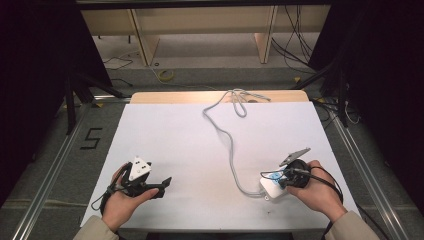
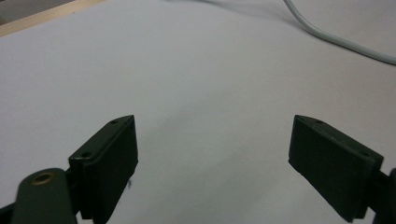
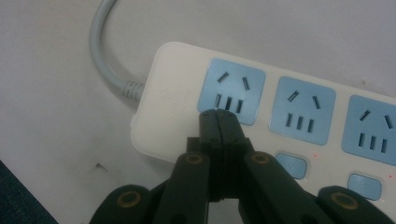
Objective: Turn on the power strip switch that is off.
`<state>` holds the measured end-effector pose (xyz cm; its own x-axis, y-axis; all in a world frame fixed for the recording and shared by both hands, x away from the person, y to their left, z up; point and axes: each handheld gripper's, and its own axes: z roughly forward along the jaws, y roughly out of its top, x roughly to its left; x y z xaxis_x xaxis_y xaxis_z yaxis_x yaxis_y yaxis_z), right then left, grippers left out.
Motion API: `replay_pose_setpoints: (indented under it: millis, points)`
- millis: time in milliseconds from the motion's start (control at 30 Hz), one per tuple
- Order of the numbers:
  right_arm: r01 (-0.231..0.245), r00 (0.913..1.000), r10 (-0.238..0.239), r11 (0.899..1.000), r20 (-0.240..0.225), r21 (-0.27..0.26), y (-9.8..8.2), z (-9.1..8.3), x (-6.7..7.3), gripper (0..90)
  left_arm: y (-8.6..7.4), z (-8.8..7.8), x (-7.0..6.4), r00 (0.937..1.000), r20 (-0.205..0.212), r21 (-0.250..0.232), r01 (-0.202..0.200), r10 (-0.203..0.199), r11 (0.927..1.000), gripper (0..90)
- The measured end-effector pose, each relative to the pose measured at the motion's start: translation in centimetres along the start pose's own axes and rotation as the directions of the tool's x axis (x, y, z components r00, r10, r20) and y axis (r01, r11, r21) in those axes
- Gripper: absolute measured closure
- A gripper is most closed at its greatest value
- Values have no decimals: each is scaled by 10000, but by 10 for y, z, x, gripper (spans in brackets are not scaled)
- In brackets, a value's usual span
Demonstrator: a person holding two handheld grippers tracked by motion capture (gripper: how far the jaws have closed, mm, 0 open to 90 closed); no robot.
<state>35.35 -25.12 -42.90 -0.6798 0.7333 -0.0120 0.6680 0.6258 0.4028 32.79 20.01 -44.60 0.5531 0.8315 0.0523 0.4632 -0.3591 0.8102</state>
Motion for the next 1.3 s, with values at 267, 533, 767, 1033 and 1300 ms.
replay_pose_setpoints:
  millis: [267,533,767,1033,1300]
  points:
    - [124,9998,-126,9998,142,131,1,1,3,900,0,0,0,10000,5,0,-6,6,10000,153]
    - [70,10000,-69,9999,-36,152,1,3,4,900,0,0,-1,10000,16,-6,-8,8,10000,153]
    - [46,10000,-45,9999,-82,113,1,2,3,900,0,0,0,10000,18,-11,1,-1,10000,153]
    - [-17,10000,16,10000,94,71,-1,0,1,900,0,1,0,10000,10,-7,-12,12,10000,152]
    - [-15,9999,13,9999,118,113,-1,1,1,900,0,1,-1,10000,14,-24,-2,2,10000,153]
